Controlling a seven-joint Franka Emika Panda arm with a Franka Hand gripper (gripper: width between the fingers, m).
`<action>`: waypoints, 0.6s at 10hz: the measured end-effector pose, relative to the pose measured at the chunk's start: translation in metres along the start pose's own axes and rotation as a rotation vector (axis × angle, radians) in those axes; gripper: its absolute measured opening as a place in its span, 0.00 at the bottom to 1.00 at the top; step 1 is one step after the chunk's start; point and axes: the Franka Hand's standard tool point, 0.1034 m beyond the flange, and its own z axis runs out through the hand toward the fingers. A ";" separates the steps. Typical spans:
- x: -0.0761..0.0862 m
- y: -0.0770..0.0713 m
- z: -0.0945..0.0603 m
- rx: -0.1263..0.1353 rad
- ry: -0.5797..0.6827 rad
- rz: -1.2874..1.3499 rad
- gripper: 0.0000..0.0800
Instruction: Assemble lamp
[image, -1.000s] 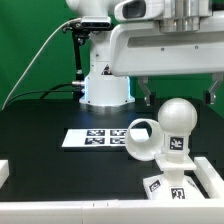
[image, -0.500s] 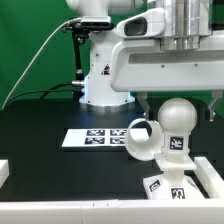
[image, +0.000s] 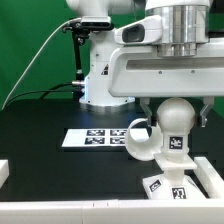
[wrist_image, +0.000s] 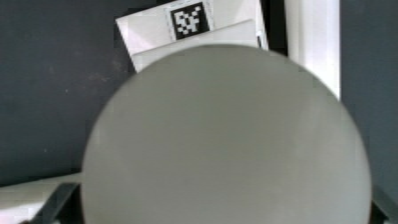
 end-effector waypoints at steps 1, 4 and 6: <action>0.000 0.000 0.000 0.000 0.001 0.000 0.68; 0.008 -0.004 0.002 -0.003 -0.006 0.198 0.36; 0.013 -0.007 0.008 0.012 0.003 0.445 0.11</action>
Offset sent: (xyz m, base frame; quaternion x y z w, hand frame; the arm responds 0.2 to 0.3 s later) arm 0.0205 -0.0024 0.0004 -0.0162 -0.0136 0.2282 0.9734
